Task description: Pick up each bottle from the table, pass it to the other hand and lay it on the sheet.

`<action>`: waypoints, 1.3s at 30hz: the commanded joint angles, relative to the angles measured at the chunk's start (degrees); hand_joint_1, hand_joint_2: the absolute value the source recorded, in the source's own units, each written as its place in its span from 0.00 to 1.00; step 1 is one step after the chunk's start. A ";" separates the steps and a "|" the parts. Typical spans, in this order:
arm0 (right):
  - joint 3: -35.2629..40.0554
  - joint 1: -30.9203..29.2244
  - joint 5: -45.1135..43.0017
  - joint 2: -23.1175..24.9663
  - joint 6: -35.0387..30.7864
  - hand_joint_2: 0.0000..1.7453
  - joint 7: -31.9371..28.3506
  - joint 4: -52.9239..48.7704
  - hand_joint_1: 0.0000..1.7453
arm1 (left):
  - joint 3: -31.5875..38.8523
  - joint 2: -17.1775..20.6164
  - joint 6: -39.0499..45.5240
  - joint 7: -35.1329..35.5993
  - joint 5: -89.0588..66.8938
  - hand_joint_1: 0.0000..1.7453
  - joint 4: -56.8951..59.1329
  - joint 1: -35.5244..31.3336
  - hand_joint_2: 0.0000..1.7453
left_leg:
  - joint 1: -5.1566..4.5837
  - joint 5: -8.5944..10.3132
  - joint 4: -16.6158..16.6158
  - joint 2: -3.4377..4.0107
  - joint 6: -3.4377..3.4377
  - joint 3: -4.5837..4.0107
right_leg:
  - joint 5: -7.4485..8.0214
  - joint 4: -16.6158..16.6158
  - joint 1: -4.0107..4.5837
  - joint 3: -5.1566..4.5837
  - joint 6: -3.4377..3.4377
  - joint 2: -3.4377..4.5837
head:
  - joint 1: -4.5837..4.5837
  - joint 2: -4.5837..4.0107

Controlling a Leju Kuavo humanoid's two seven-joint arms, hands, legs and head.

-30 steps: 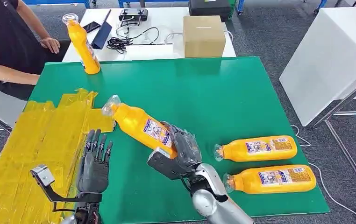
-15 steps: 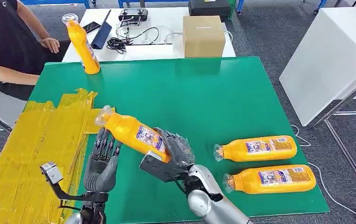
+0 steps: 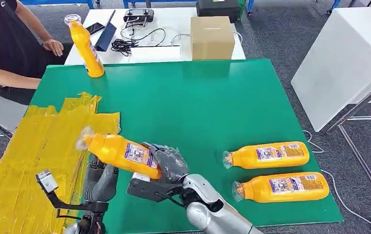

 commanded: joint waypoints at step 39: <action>12.95 -5.16 -2.45 -1.20 4.87 1.00 -1.63 1.72 1.00 | 1.62 0.54 -1.04 -2.54 -5.08 1.00 7.28 -3.58 1.00 | 0.04 0.01 -0.05 -0.07 -0.03 0.11 | -0.01 -0.11 0.04 0.15 0.01 -0.11 | 0.00 0.00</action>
